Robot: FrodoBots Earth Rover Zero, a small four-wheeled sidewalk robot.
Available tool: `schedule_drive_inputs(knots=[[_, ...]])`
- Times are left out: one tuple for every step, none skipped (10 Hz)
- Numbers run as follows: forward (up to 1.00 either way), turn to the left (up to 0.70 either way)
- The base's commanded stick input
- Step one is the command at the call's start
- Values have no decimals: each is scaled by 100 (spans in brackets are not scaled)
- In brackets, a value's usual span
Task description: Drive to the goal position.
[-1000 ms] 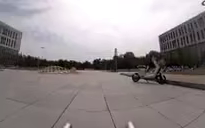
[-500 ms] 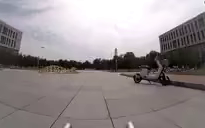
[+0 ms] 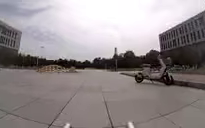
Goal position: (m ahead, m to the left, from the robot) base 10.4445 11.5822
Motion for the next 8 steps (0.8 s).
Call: schedule_drive_inputs(knots=[[45, 0], [45, 0], [45, 0], [45, 0], [45, 0], [45, 0], [45, 0], [45, 0]])
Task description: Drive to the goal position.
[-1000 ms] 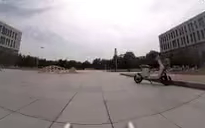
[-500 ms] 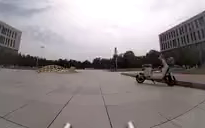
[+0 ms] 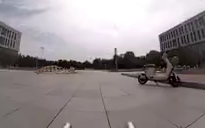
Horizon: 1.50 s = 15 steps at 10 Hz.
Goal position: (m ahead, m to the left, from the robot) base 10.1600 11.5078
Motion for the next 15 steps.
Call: schedule_drive_inputs(knots=[[45, 0], [45, 0], [45, 0], [45, 0], [45, 0], [45, 0], [45, 0], [45, 0], [45, 0], [45, 0], [45, 0], [45, 0], [45, 0], [45, 0], [45, 0]])
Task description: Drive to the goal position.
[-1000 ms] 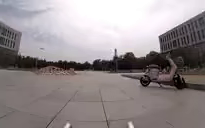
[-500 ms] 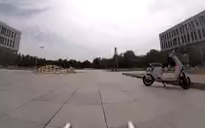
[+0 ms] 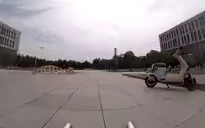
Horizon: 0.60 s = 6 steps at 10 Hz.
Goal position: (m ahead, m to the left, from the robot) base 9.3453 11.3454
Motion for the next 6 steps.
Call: schedule_drive_inputs(knots=[[45, 0], [45, 0], [45, 0], [45, 0], [45, 0], [45, 0]])
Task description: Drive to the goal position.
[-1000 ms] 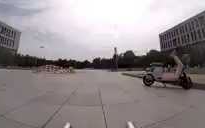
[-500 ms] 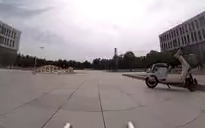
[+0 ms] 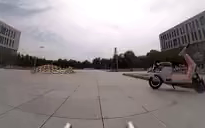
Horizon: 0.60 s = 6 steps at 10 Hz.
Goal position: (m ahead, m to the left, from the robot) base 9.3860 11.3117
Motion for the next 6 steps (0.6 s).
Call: schedule_drive_inputs(knots=[[45, 0], [45, 0], [45, 0], [45, 0], [45, 0], [45, 0]])
